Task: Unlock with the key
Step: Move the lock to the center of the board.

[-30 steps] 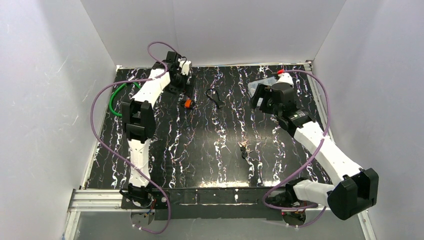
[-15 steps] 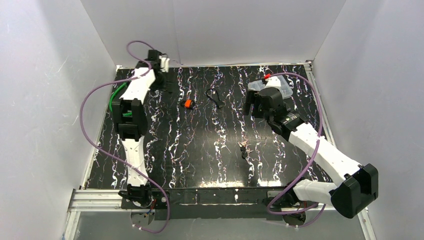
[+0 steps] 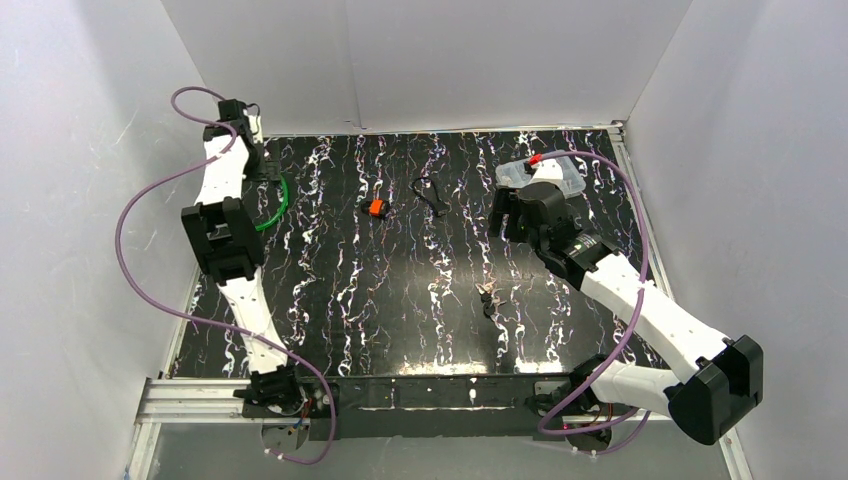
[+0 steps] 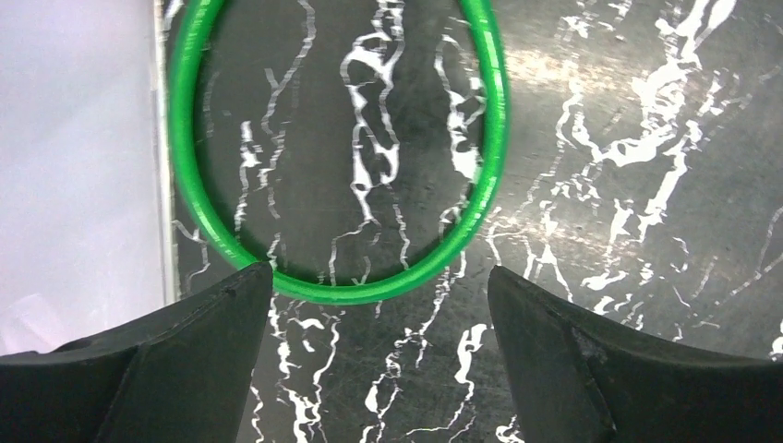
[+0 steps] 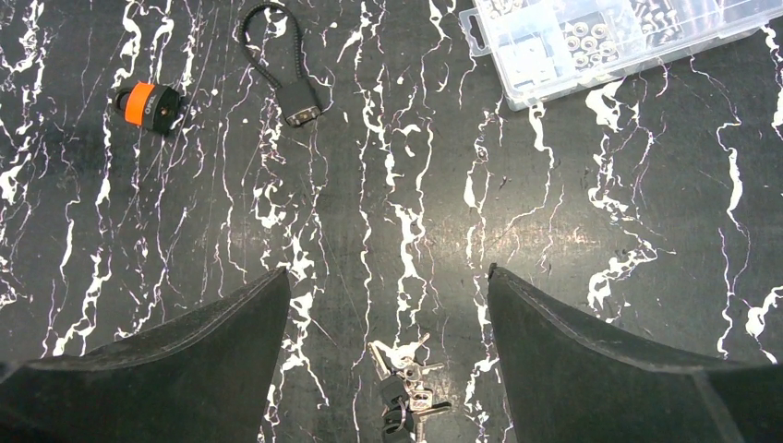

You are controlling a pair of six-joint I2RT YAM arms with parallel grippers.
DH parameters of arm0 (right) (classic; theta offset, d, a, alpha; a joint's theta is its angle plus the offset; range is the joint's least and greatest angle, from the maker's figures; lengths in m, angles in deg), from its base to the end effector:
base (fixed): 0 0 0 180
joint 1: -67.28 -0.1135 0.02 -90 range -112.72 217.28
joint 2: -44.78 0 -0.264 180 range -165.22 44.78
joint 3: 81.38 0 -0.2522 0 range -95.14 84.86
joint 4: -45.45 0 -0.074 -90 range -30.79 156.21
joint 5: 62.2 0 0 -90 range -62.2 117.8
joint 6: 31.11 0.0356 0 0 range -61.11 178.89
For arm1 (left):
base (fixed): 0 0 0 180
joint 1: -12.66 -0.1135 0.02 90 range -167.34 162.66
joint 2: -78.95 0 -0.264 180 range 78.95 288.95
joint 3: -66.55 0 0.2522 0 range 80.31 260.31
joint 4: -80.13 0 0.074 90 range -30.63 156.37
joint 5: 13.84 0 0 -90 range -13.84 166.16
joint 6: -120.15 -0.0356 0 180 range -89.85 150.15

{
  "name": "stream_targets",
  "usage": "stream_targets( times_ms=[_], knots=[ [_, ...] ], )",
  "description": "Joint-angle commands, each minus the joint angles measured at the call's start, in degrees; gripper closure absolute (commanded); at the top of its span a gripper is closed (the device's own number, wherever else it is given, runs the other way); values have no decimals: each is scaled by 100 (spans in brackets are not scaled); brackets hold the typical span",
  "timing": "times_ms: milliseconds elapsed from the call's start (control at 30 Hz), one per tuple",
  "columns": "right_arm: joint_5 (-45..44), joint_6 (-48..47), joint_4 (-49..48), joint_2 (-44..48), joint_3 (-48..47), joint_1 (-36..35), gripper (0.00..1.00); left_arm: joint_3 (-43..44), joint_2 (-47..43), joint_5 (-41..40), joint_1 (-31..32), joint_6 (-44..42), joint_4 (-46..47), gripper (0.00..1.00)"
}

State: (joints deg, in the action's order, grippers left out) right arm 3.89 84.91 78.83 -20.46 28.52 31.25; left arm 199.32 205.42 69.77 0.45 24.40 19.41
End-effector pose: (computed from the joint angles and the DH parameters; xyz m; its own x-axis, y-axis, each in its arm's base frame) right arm 0.2142 0.1379 0.3237 -0.4565 0.1638 -0.8745 -0.0550 0.9758 0.2115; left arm 0.4793 0.1078 0.2645 -0.8183 -0.0752 -0.5698 -0.1925 0.9700 0.1484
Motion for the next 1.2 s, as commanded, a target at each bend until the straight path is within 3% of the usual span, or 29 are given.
stream_targets(
  times_ms=[0,200,500,700,900,1067,1167],
  knots=[
    [-146,5,-117,126,-44,-42,15,-100,162,185,167,-216,-311,16],
    [-132,40,-150,89,-51,-61,16,-342,246,339,254,-586,-419,31],
    [-122,-19,-56,116,-159,-86,25,-437,463,141,408,-816,-395,32],
    [-57,-2,-73,87,-215,-88,30,-916,480,-140,749,-1076,-134,39],
    [-17,3,-124,215,-139,-88,31,-844,605,-191,790,-967,-3,42],
    [-12,-3,-82,290,-99,-88,33,-943,636,-4,796,-953,-12,46],
    [-13,3,-81,352,-59,-87,35,-1205,511,241,881,-1025,-20,52]
  ],
)
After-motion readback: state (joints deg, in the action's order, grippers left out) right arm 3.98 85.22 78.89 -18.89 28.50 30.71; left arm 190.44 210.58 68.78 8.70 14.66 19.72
